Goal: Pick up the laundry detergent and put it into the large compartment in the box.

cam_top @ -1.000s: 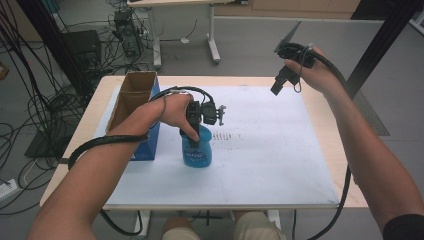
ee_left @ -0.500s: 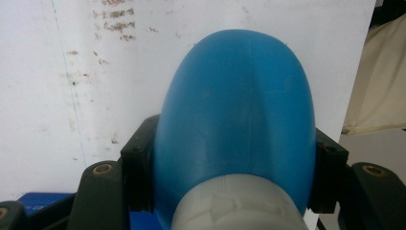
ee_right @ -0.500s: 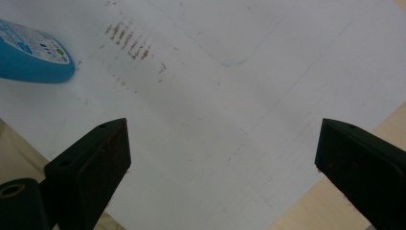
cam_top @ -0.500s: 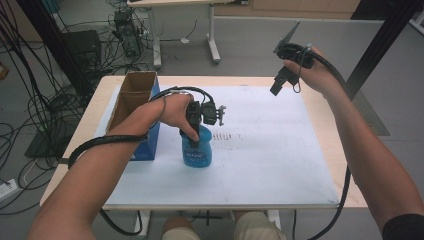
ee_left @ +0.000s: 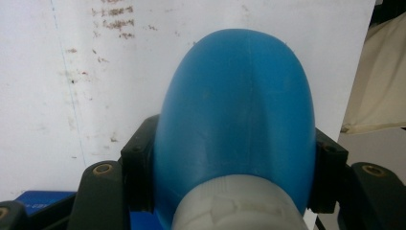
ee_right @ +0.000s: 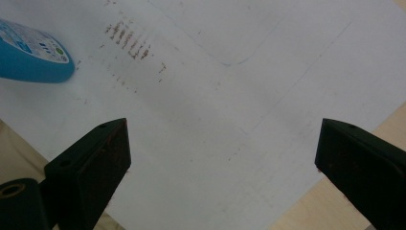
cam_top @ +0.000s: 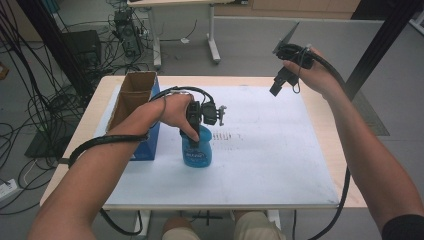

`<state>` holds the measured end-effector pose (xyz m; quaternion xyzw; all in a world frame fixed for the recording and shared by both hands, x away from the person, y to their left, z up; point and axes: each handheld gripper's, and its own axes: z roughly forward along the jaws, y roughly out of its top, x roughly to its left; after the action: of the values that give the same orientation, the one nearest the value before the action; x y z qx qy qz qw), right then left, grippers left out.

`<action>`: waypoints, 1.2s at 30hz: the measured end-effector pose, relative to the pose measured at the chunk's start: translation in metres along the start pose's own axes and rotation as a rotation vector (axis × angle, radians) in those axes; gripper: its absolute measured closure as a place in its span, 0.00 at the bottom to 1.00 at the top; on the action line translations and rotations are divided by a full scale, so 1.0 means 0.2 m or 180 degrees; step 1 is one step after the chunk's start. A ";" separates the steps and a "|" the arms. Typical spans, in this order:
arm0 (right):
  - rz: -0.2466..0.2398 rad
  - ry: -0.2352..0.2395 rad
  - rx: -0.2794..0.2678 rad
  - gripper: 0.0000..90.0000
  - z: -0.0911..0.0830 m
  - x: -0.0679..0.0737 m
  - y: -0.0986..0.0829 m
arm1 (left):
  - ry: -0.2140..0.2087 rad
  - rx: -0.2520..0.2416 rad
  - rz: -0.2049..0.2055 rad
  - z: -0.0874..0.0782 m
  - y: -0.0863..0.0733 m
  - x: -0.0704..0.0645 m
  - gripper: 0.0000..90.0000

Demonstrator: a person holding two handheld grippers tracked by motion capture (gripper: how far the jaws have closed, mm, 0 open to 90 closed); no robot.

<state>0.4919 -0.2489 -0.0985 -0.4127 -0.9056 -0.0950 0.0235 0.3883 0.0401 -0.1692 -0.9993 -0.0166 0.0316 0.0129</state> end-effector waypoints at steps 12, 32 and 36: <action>-0.0024 -0.0005 0.0005 0.06 0.00 0.00 0.00 | -0.0010 0.0015 -0.0028 0.00 0.00 0.00 0.41; -0.0011 -0.0009 0.0012 0.06 0.01 0.00 0.00 | -0.0015 0.0032 -0.0040 0.00 0.01 0.00 0.41; -0.0018 -0.0006 0.0010 0.06 0.01 0.00 0.00 | -0.0017 0.0031 -0.0045 0.00 0.01 0.00 0.41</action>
<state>0.4920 -0.2478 -0.1005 -0.4103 -0.9069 -0.0932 0.0230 0.3889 0.0382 -0.1692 -0.9990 -0.0235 0.0342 0.0180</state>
